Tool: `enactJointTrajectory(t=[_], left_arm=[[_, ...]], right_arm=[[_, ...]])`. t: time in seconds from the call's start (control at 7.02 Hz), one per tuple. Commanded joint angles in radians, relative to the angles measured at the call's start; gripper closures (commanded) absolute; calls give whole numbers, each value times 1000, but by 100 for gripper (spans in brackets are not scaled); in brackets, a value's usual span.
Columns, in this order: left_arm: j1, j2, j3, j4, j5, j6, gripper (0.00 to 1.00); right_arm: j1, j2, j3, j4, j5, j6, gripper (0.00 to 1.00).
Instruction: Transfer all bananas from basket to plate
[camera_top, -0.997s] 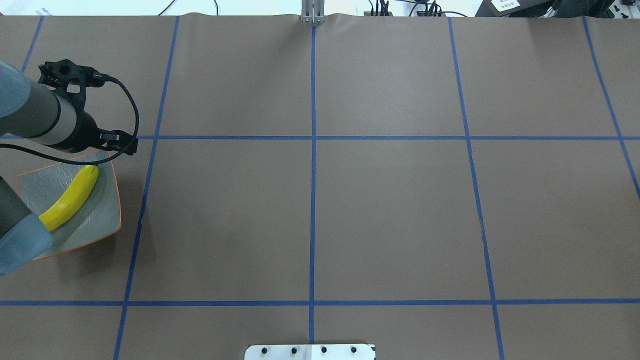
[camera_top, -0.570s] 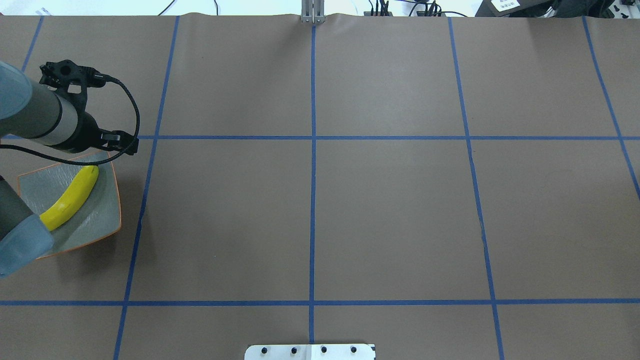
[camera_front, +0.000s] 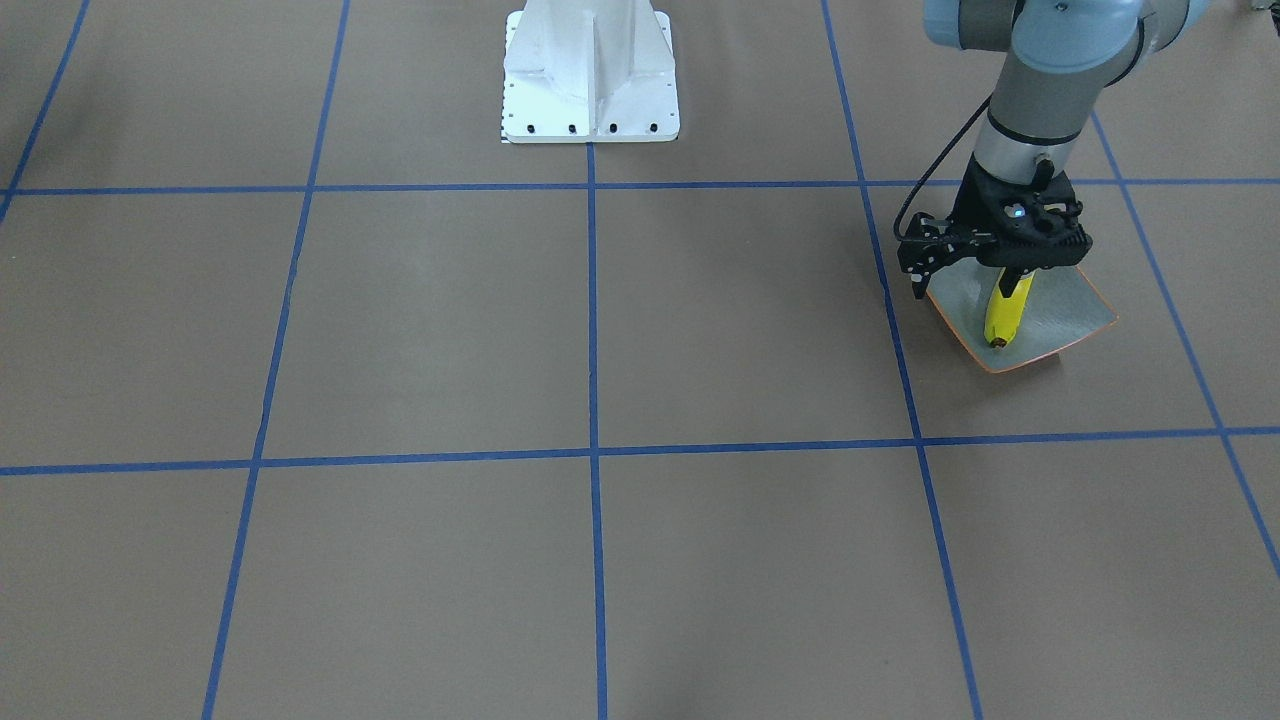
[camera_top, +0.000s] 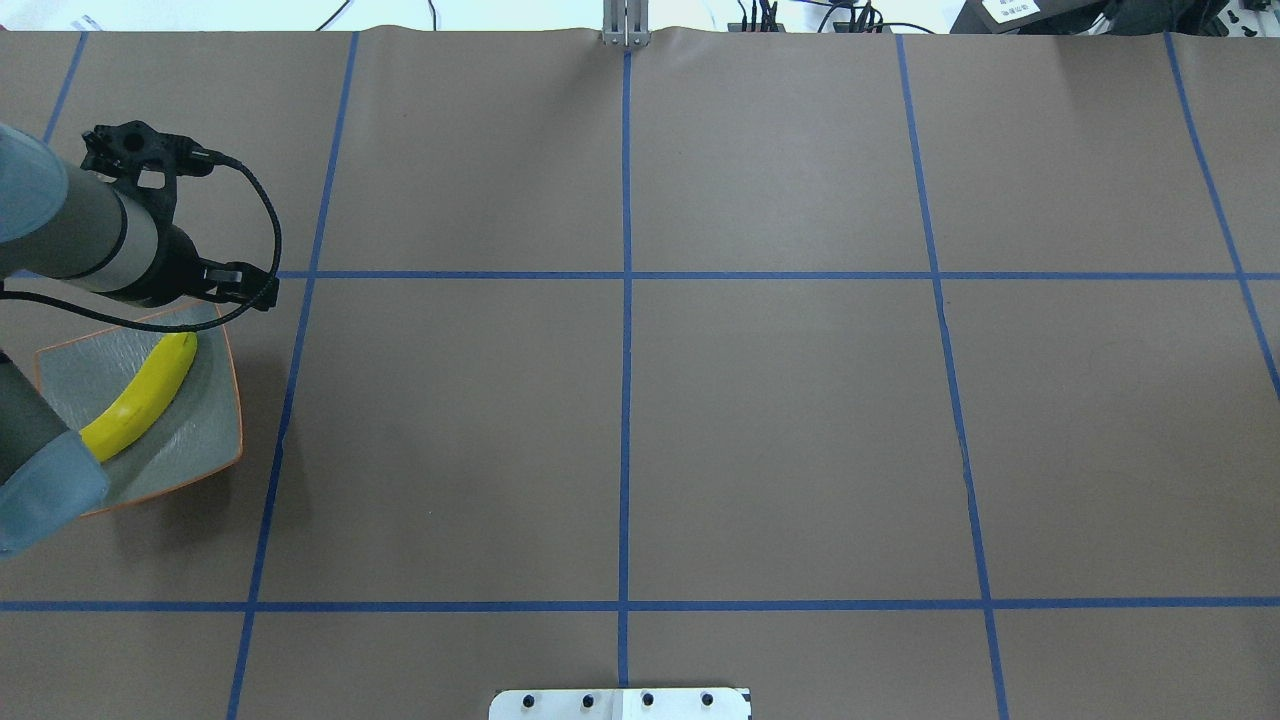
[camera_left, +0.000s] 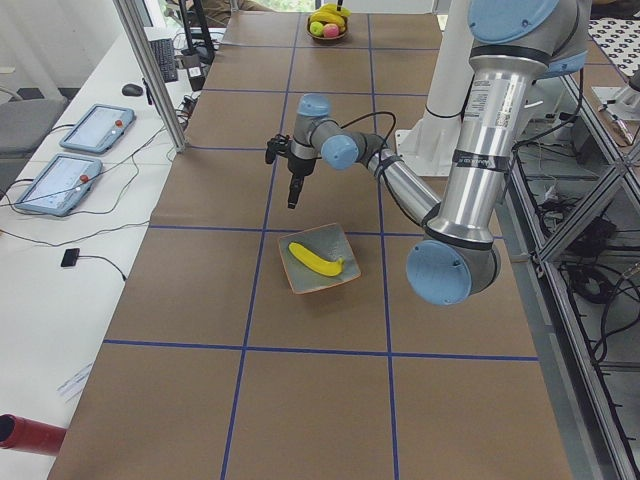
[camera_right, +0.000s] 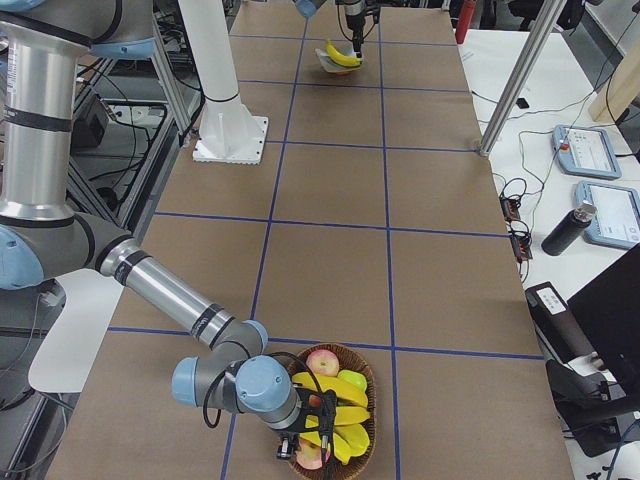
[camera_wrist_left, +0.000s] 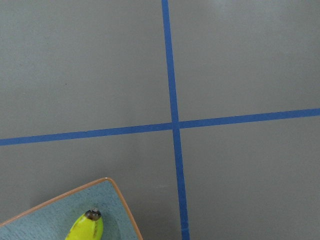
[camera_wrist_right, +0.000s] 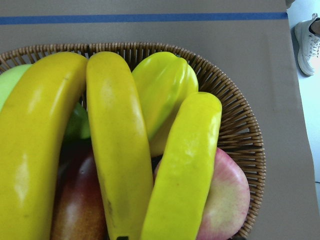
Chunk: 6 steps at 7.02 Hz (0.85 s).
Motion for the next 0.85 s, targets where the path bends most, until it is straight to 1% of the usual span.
enactJointTrajectory(t=[0.0, 0.14, 0.28, 0.43, 0.57, 0.71], left_arm=[[0, 0, -2, 0, 9, 2, 0], [0, -1, -2, 0, 9, 2, 0], [2, -2, -2, 0, 11, 0, 0], [2, -6, -2, 0, 11, 0, 0], [2, -6, -2, 0, 11, 2, 0], [2, -6, -2, 0, 9, 2, 0]], right_arm=[[-13, -1, -3, 2, 3, 4, 30], [-16, -1, -5, 1, 2, 4, 30], [-19, -1, -5, 1, 0, 4, 32], [-21, -1, -5, 1, 0, 4, 49], [-21, -1, -5, 2, -6, 2, 86], [-21, -1, -2, 5, -6, -4, 100]])
